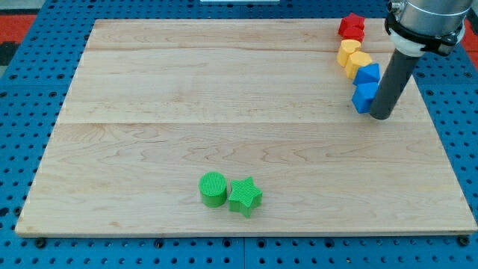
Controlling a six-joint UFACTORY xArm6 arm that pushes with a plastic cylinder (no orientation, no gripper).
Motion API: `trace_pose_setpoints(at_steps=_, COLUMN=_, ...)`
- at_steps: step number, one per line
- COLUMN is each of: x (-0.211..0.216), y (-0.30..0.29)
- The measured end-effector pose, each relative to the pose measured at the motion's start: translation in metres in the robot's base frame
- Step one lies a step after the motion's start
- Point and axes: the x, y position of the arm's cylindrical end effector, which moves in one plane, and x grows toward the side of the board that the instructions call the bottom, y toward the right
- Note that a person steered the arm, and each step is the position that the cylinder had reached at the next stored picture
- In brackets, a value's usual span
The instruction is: Move the green star towards the center
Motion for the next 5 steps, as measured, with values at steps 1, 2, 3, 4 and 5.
trace_pose_setpoints(at_steps=1, x=-0.004, y=0.000)
trace_pose_setpoints(at_steps=2, x=0.011, y=-0.002)
trace_pose_setpoints(at_steps=3, x=0.027, y=-0.036)
trace_pose_setpoints(at_steps=4, x=0.017, y=-0.107)
trace_pose_setpoints(at_steps=5, x=0.015, y=-0.203)
